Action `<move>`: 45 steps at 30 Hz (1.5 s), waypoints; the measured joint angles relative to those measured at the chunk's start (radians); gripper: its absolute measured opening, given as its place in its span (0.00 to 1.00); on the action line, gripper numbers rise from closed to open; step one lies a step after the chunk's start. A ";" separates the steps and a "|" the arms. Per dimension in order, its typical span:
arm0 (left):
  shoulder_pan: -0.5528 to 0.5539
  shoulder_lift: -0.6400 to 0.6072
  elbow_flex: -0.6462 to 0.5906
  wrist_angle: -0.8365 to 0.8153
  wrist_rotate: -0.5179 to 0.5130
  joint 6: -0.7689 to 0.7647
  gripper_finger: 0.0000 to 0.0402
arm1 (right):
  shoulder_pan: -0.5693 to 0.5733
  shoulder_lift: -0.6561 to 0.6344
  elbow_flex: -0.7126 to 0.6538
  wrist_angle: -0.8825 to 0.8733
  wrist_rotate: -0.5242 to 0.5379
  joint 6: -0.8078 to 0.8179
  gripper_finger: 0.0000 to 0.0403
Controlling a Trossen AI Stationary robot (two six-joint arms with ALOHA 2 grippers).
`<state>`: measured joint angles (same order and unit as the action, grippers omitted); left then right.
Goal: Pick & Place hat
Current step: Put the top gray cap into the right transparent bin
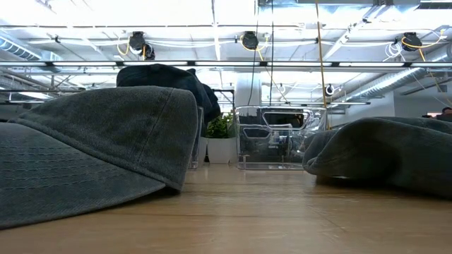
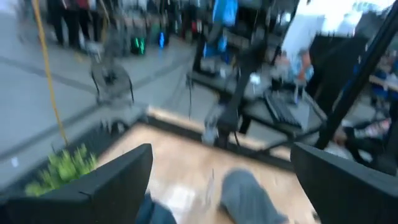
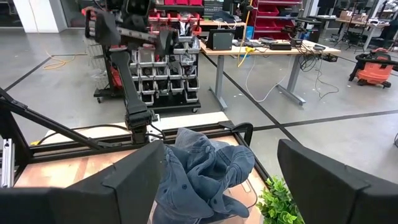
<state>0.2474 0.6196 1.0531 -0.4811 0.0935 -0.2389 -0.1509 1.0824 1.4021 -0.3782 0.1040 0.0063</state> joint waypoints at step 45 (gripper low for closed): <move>0.022 0.236 0.409 -1.031 -0.871 -0.179 0.97 | 0.009 0.000 0.000 0.007 -0.161 0.009 0.73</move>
<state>0.2696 0.8553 1.4616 -1.5117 -0.7775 -0.4184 -0.1417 1.0824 1.4021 -0.3710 -0.0569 0.0150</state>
